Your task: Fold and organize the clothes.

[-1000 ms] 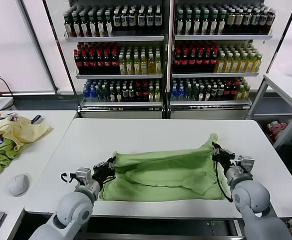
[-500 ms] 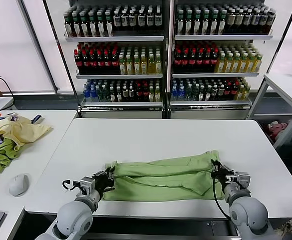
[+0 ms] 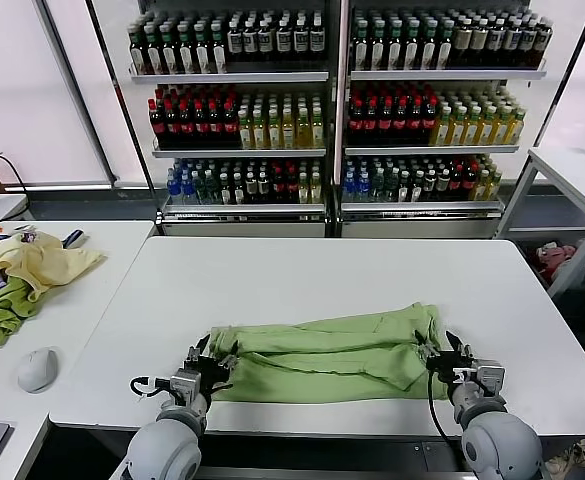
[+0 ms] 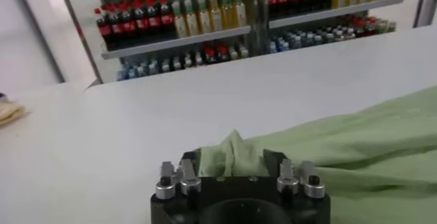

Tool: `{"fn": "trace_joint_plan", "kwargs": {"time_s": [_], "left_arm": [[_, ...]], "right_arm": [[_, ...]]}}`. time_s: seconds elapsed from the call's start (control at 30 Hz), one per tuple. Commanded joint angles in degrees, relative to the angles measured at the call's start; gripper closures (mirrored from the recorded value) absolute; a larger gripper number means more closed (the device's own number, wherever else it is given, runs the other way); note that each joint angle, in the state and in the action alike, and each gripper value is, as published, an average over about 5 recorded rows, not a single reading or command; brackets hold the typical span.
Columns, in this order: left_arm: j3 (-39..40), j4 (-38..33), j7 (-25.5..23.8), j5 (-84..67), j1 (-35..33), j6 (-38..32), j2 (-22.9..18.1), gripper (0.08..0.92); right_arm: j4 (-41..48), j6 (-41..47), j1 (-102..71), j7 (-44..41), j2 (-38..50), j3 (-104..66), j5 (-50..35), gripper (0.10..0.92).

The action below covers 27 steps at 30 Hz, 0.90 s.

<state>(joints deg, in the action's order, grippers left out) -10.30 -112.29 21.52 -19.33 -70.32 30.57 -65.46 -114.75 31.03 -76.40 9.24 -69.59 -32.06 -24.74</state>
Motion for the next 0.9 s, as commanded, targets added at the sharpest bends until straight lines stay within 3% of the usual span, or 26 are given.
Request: {"fn": "trace_joint_plan", "kwargs": {"time_s": [0.03,0.17,0.33,0.9], "left_arm": [[0.1,3.6,5.8,5.5,-0.5,1.7,-6.1,0.274],[0.3,3.3,5.8,5.4,-1.2,2.6,-6.4,0.189],[0.6,2.5,4.8,4.4,-2.2,2.8,-5.9,0.189],[-3.6,2.0,3.4,-12.9,-1.4,2.8,-0.8,0.656]], "right_arm": [[-1.3,0.1,-2.1,0.0,-0.6,-0.5,1.0,0.212],[-1.4,0.2,-2.1,-0.1,-0.7,-0.5,0.9,0.203],[-1.6,0.4,-1.7,-0.1,-0.6,-0.7,0.6,0.203],[-1.6,0.5,-0.5,-0.1,-0.2,-1.2,-1.1,0.203]]}}
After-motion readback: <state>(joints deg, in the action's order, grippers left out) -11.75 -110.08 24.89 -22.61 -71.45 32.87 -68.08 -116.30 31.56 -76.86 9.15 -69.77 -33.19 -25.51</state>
